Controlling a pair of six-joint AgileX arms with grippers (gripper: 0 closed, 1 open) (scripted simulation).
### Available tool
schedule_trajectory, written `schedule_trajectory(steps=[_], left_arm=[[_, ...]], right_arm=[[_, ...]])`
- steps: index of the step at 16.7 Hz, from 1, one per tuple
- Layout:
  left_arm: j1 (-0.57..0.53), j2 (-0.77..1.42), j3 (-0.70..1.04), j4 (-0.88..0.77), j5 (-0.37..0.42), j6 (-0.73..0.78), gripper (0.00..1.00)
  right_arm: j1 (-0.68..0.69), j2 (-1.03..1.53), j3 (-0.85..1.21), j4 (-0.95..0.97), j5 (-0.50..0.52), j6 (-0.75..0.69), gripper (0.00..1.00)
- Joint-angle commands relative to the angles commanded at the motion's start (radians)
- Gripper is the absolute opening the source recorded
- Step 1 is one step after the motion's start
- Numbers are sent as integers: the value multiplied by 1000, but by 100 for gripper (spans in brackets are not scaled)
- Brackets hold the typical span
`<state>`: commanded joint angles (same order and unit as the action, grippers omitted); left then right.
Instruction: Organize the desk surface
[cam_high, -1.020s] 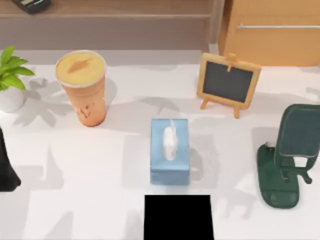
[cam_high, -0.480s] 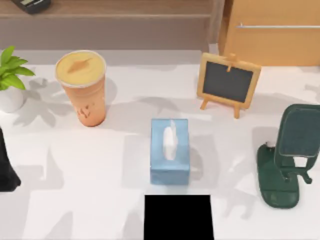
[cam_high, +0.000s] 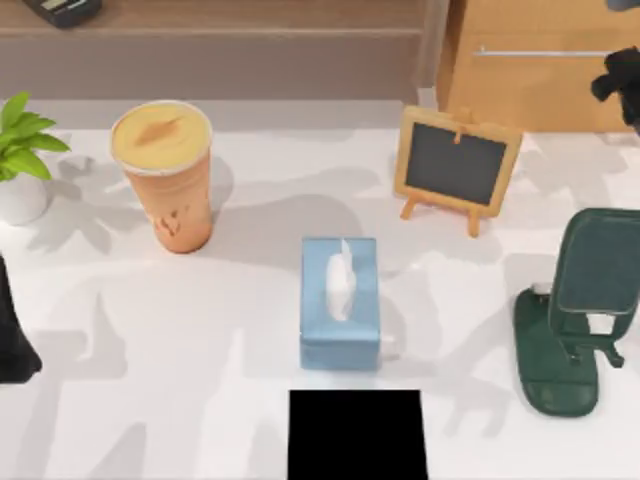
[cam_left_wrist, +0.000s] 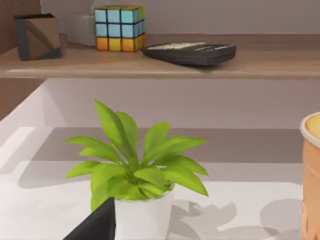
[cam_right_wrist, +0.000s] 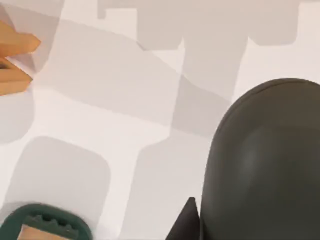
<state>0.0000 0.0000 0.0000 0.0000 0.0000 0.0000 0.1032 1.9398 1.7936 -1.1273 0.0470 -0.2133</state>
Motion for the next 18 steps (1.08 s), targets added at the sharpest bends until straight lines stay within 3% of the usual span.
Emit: schedule_trajectory(steps=[10, 18], left_arm=[[0, 0, 0, 0, 0, 0, 100], [0, 0, 0, 0, 0, 0, 100]], right_arm=[[593, -20, -64, 105, -3, -1007, 0], [850, -21, -300, 173, -65, -1621, 0]])
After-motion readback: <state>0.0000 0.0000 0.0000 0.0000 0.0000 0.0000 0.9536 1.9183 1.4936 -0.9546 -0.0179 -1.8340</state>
